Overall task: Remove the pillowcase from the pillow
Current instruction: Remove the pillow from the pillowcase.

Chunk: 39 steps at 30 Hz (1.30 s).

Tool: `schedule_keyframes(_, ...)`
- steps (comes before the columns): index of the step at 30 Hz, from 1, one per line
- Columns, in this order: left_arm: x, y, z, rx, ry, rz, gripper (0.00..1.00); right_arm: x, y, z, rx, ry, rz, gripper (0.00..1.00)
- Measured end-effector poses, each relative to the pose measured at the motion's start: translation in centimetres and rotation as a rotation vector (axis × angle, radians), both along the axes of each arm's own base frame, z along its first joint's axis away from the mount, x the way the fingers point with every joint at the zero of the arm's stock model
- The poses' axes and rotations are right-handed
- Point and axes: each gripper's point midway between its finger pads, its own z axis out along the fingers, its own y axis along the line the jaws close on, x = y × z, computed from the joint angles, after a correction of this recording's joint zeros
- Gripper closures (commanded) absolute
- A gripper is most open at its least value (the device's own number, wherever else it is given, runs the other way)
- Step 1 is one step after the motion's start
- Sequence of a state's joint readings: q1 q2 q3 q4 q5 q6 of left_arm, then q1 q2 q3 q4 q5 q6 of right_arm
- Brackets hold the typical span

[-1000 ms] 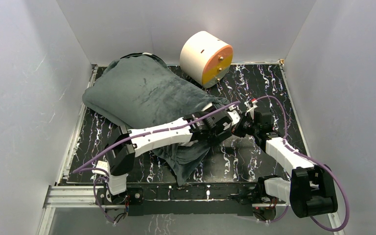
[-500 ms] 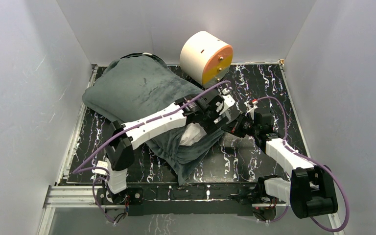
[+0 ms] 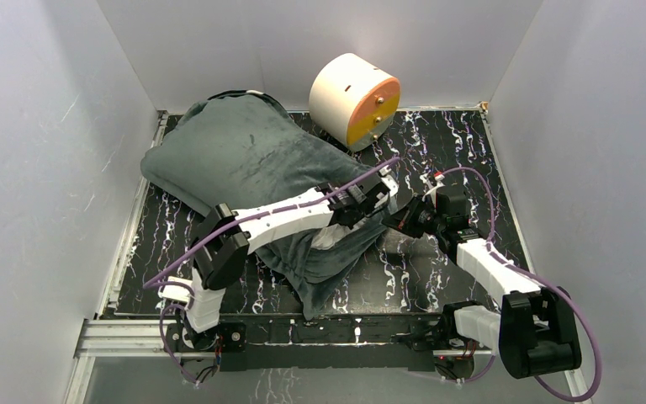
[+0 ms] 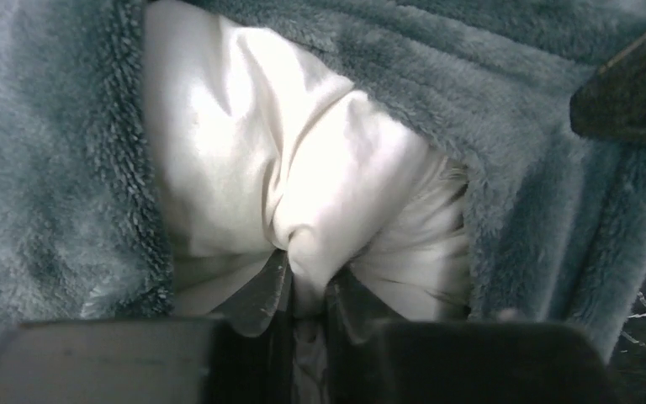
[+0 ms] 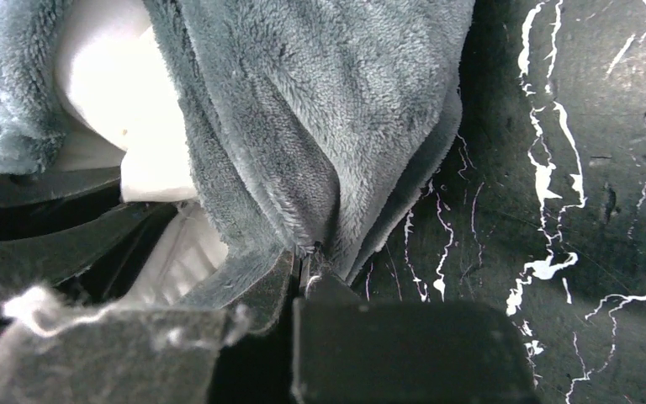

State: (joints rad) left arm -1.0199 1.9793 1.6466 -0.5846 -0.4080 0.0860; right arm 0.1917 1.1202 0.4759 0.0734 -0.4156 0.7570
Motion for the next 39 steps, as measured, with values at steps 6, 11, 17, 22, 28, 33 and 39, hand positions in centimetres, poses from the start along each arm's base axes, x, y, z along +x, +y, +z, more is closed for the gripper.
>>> schedule_keyframes(6,-0.5,0.5,0.4,-0.060,-0.023,0.009,1.00,0.4,-0.8,0.0,-0.055,0.033,-0.044,1.00)
schedule_keyframes(11,-2.5,2.0,2.2,-0.176,-0.023,-0.016,1.00,0.8,-0.9,-0.4,-0.068,0.088,-0.034,1.00)
schedule_keyframes(17,-5.7,4.5,4.6,-0.312,0.008,-0.064,1.00,-0.5,1.4,1.6,0.067,0.092,0.162,0.77)
schedule_keyframes(22,-7.3,6.1,4.7,-0.315,0.052,-0.050,1.00,-0.6,1.0,4.8,0.098,-0.025,0.196,0.52)
schedule_keyframes(28,-7.6,6.9,4.3,-0.299,0.078,-0.015,1.00,0.9,0.5,9.2,0.072,-0.188,0.212,0.39)
schedule_keyframes(33,-7.6,6.9,4.4,-0.302,0.084,-0.007,1.00,1.6,1.1,8.0,0.036,-0.146,0.237,0.35)
schedule_keyframes(39,-7.7,6.9,4.4,-0.305,0.089,-0.006,1.00,1.6,5.0,4.9,-0.060,-0.055,0.349,0.71)
